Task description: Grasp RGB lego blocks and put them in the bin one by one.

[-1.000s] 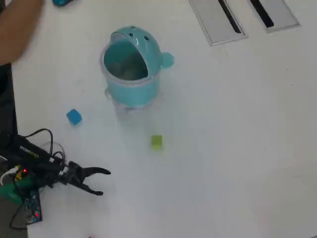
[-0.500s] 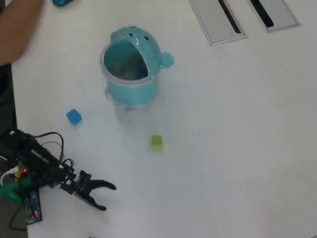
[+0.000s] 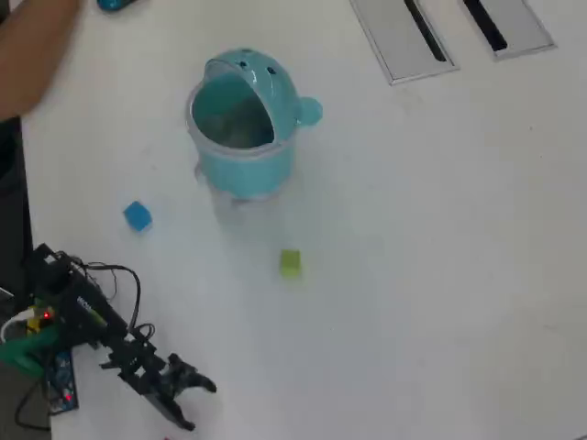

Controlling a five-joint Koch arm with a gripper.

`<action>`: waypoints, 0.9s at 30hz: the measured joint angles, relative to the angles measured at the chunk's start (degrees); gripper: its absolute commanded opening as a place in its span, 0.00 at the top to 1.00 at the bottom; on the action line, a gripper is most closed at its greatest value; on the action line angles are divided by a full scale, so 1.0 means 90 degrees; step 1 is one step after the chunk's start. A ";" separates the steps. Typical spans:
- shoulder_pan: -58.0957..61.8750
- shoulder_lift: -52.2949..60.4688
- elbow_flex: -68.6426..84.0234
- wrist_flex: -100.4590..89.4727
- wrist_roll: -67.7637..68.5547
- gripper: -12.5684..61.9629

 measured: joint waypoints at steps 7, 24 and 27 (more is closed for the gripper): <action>0.0605 -0.0908 -0.1855 0.1279 0.0000 0.38; 0.1377 -0.1641 -0.3555 0.3916 -0.0967 0.37; 0.1475 -0.2061 -0.4082 0.4043 -0.1094 0.37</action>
